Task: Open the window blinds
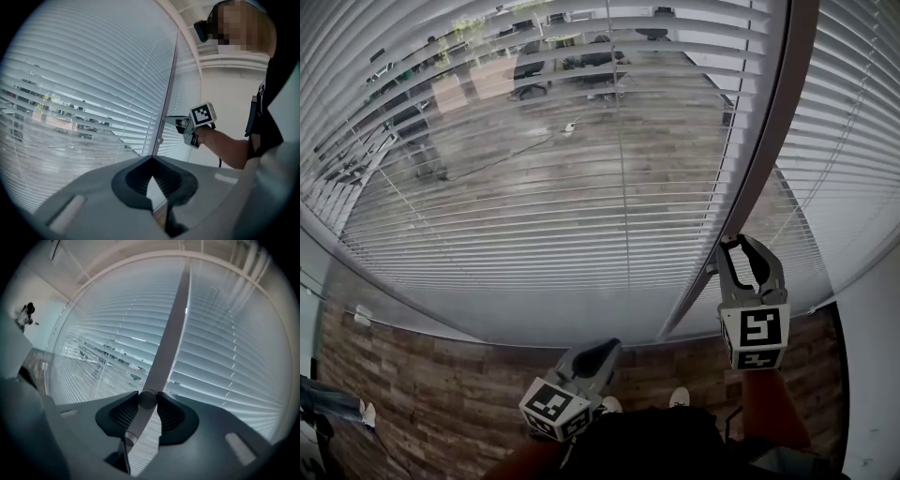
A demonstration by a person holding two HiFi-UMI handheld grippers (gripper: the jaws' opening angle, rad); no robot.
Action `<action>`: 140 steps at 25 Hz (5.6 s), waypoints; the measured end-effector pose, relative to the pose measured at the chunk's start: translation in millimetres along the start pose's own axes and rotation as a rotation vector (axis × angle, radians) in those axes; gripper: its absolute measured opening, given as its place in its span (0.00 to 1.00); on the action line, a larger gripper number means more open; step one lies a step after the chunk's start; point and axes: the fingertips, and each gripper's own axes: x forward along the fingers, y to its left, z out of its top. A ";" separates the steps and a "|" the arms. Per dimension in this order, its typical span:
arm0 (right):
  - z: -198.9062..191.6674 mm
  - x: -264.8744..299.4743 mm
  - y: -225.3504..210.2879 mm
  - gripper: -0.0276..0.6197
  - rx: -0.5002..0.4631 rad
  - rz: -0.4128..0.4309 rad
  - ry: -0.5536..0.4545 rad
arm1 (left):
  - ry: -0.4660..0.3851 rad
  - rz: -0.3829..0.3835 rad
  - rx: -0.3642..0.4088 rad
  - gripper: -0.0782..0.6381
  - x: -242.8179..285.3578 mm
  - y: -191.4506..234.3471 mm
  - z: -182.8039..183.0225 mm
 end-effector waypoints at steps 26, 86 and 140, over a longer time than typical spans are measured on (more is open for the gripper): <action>0.2 -2.3 -4.5 0.36 0.374 0.099 -0.038 | -0.004 0.004 -0.022 0.11 4.9 3.2 -4.2; -4.2 3.3 -8.6 0.38 0.603 0.117 -0.060 | 0.003 0.002 -0.011 0.11 10.3 7.0 -1.7; -12.2 7.3 -0.9 0.27 -0.405 -0.121 0.084 | -0.004 -0.003 -0.024 0.11 13.6 7.1 0.0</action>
